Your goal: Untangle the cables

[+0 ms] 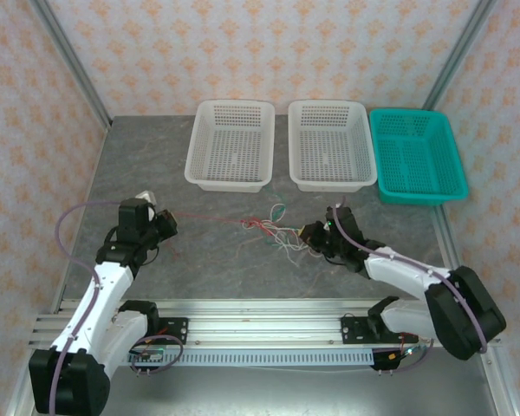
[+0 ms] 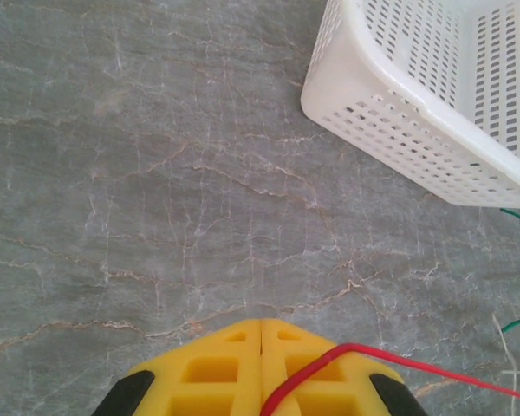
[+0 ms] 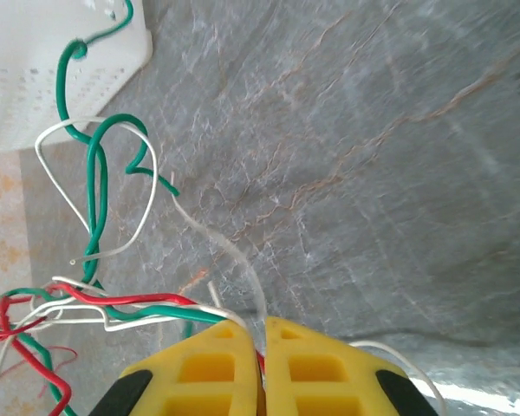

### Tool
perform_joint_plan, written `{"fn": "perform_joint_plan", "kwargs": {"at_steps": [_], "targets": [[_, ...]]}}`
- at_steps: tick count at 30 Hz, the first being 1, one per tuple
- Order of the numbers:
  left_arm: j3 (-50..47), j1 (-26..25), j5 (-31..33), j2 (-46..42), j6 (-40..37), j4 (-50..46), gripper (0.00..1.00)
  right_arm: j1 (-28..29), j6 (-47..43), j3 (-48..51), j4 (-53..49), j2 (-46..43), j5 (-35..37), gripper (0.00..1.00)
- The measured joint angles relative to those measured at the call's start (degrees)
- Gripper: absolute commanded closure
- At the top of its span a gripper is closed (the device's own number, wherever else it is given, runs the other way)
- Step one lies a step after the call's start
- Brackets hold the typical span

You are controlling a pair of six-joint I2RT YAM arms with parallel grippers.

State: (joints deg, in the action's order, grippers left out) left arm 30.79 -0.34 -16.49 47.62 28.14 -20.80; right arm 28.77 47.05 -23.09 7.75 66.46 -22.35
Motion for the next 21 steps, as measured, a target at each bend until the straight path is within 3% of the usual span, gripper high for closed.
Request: {"fn": "perform_joint_plan", "kwargs": {"at_steps": [4, 10, 17, 21], "targets": [[-0.11, 0.02, 1.03, 0.0, 0.42, -0.11, 1.0, -5.68, 2.01, 1.79, -5.09, -6.51, 1.79, 1.0], [0.02, 2.71, 9.57, 0.04, 1.4, -0.46, 1.0, -16.63, 3.34, 4.39, -19.34, -15.8, 11.87, 1.0], [-0.31, 1.84, 5.62, 2.49, 1.9, 3.87, 1.0, -15.87, 0.98, 4.74, -21.62, -14.4, 11.8, 1.0], [0.02, -3.19, 3.26, 3.34, 1.9, 5.66, 1.0, -11.91, -3.65, 3.21, -21.9, -8.92, 9.4, 1.0]]}}
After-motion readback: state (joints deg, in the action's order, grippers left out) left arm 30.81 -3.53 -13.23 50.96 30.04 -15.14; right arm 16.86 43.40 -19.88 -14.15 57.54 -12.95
